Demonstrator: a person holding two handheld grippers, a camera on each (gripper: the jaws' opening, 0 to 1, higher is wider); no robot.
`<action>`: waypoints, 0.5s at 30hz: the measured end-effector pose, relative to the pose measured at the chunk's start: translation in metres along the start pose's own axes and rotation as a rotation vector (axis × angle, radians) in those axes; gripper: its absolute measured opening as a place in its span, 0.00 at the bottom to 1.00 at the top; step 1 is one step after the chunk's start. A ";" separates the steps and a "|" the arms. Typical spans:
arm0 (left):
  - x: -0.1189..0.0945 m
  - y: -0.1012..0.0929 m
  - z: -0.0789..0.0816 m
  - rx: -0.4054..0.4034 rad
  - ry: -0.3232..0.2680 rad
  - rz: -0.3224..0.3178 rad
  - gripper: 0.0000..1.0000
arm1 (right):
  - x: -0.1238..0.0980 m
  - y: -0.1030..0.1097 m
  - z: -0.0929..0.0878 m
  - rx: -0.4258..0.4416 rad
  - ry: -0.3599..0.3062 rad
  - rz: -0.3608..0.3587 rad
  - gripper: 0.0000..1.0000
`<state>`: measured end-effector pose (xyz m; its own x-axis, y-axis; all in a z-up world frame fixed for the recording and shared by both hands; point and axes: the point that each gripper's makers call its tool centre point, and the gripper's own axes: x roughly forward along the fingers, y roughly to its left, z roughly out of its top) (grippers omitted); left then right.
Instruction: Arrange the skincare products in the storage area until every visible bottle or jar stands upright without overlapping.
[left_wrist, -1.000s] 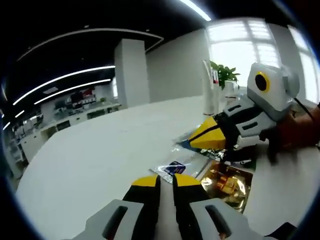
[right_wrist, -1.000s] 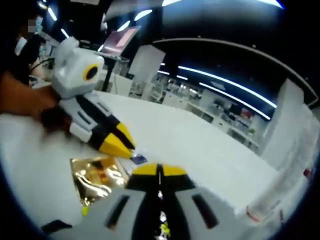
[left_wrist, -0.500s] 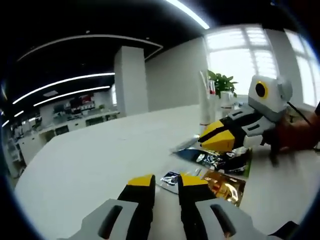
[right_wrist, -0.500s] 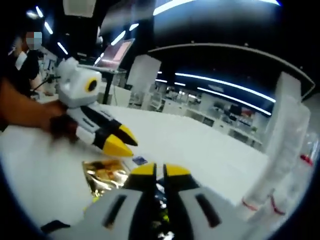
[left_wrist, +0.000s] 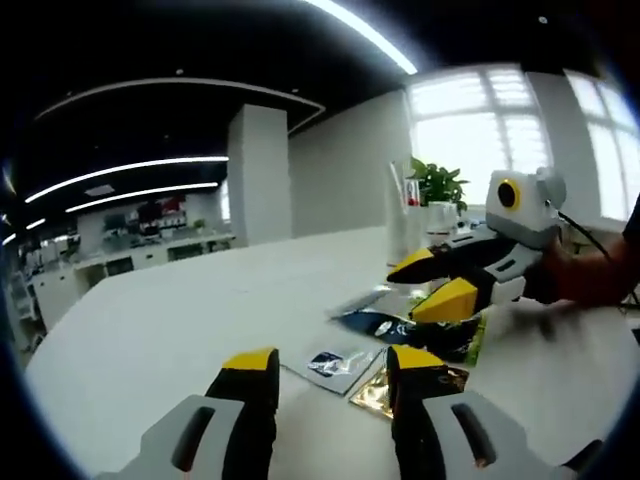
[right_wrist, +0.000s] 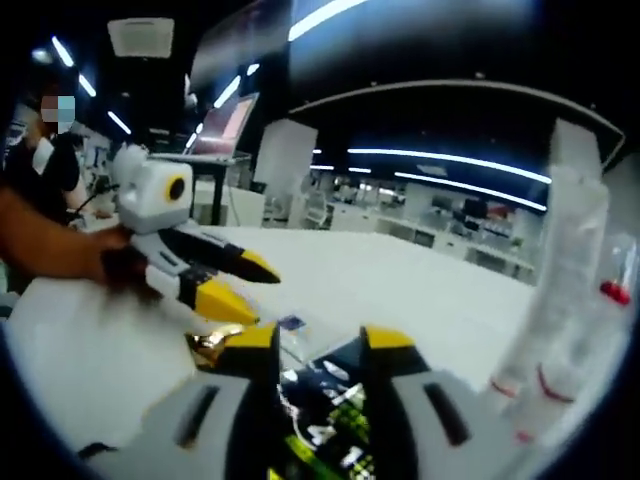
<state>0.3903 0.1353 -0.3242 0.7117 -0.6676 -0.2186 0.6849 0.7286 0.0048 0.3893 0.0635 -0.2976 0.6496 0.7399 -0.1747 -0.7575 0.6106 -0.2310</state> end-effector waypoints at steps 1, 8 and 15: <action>-0.003 -0.003 0.000 -0.001 -0.004 -0.005 0.48 | -0.004 0.001 0.000 0.014 -0.002 0.003 0.37; -0.011 -0.011 0.001 -0.009 -0.023 -0.019 0.51 | -0.020 0.005 0.003 0.045 -0.027 0.011 0.42; -0.020 -0.018 0.000 -0.013 -0.028 -0.021 0.53 | -0.033 -0.001 0.005 0.047 -0.041 -0.009 0.45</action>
<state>0.3640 0.1358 -0.3195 0.7010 -0.6869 -0.1915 0.6981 0.7159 -0.0125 0.3686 0.0395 -0.2872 0.6540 0.7446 -0.1334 -0.7544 0.6291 -0.1872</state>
